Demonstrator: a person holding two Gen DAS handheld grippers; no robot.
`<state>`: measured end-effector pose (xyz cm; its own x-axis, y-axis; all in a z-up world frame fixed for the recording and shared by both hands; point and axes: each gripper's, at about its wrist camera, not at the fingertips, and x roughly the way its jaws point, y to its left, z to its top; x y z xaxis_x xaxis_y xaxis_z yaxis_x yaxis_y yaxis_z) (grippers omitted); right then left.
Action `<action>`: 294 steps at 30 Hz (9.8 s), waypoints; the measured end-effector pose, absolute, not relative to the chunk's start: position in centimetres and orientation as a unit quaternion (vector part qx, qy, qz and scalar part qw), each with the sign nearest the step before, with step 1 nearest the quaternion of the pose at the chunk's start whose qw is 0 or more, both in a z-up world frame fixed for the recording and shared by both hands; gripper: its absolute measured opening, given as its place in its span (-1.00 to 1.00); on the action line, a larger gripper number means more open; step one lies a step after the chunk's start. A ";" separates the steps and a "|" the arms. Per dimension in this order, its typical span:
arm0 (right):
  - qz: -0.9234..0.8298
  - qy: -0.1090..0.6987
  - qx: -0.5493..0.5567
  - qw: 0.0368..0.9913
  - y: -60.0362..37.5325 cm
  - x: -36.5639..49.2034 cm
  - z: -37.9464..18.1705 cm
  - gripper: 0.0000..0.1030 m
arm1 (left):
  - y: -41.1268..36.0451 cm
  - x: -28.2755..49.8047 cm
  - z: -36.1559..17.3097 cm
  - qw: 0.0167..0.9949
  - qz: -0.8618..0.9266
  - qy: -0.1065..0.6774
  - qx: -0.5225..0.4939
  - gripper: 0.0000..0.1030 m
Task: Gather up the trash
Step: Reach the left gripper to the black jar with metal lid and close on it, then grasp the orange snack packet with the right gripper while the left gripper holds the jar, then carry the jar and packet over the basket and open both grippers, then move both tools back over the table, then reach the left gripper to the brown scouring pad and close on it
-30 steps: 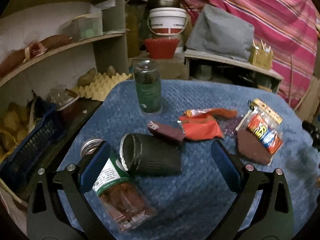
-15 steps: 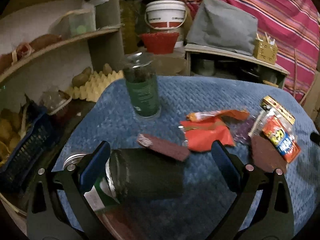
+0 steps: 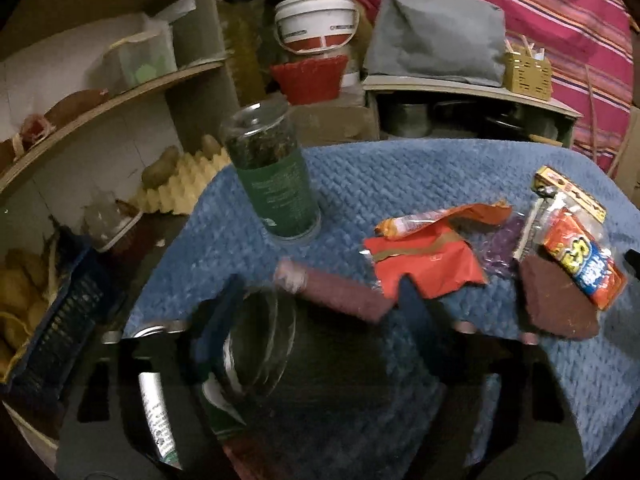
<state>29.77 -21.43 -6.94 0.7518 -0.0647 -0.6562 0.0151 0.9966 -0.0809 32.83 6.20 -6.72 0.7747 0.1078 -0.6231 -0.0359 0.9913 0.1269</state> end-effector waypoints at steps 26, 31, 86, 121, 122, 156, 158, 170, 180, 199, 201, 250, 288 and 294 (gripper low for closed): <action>0.054 0.327 -0.032 0.943 -17.2 28.9 -5.9 0.90 | 8.0 29.7 -3.8 0.956 0.008 0.294 0.013 -0.95; 0.057 0.339 -0.035 0.938 -16.9 29.2 -6.6 0.90 | 7.2 29.3 -3.6 0.957 0.016 0.289 0.032 -0.95; 0.063 0.281 -0.013 0.958 -27.2 20.4 -2.3 -0.23 | -3.5 23.1 0.8 0.966 -0.059 0.250 0.030 -0.95; -0.181 0.293 0.096 0.934 -57.7 8.3 -2.7 -0.29 | -38.1 18.8 -1.1 0.912 -0.315 0.254 0.071 -0.95; -0.181 0.294 0.100 0.933 -58.2 8.2 -2.9 -0.29 | -38.6 18.7 -1.2 0.911 -0.318 0.254 0.071 -0.95; -0.188 0.356 0.087 0.911 -55.6 11.4 -6.2 0.50 | -26.5 17.4 3.0 0.951 -0.211 0.216 0.068 0.89; -0.190 0.348 0.090 0.914 -55.3 11.3 -5.7 0.57 | -24.8 17.5 3.4 0.955 -0.198 0.211 0.066 0.89; -0.132 0.245 0.029 0.960 -44.5 12.5 -0.3 0.85 | -16.2 17.8 2.0 0.970 -0.138 0.195 0.054 0.90; -0.073 0.249 -0.053 0.964 -34.1 16.1 -1.2 0.85 | -8.7 19.4 0.8 0.975 -0.079 0.206 0.039 0.90; -0.025 0.272 -0.005 0.962 -27.3 22.0 -2.5 0.85 | 2.8 22.3 -1.3 0.972 0.023 0.233 -0.001 0.90; -0.022 0.274 -0.001 0.961 -26.9 22.5 -2.6 0.85 | 3.7 22.6 -1.7 0.971 0.029 0.237 -0.001 0.90; -0.016 0.340 0.026 0.940 -25.3 28.4 -6.5 0.85 | 6.9 36.0 -10.7 0.908 0.046 0.416 -0.019 0.89; -0.010 0.330 0.040 0.943 -26.0 27.9 -6.0 0.85 | 6.3 36.5 -11.6 0.895 0.079 0.439 0.024 0.74; -0.010 0.328 0.040 0.944 -26.1 27.7 -5.9 0.85 | 7.4 36.2 -11.3 0.896 0.092 0.435 0.005 0.32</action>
